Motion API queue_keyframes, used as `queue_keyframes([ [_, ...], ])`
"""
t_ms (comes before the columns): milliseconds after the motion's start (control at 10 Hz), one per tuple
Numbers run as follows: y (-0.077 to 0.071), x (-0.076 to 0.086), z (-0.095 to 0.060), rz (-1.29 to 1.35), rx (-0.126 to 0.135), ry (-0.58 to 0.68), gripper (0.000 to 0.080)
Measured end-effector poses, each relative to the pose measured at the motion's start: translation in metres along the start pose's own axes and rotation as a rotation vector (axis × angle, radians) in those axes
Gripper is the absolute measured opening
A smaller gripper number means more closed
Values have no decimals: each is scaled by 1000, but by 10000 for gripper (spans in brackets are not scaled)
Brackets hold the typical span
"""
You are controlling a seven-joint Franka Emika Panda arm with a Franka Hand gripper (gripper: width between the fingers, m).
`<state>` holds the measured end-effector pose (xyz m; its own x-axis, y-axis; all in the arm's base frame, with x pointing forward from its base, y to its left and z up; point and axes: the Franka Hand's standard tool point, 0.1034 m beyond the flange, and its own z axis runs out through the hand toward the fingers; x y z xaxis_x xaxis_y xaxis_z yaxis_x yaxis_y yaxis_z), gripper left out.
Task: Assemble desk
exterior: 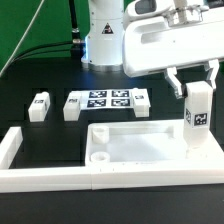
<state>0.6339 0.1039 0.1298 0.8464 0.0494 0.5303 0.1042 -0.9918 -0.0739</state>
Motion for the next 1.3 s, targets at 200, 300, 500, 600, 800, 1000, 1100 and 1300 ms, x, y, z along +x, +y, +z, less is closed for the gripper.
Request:
queue_keyframes([
  [200, -2, -4, 4, -1, 2, -7, 288],
  [300, -2, -7, 5, -2, 0, 0, 288],
  [500, -4, -8, 5, -6, -8, 46, 288],
  [600, -4, -9, 4, -10, -13, 55, 288],
  [800, -3, -9, 4, -10, -13, 55, 293],
  [1000, -4, -9, 4, -10, -13, 54, 506],
  [1100, -4, -9, 4, -10, -13, 54, 619],
  [1300, -4, -9, 5, -10, -13, 54, 647],
])
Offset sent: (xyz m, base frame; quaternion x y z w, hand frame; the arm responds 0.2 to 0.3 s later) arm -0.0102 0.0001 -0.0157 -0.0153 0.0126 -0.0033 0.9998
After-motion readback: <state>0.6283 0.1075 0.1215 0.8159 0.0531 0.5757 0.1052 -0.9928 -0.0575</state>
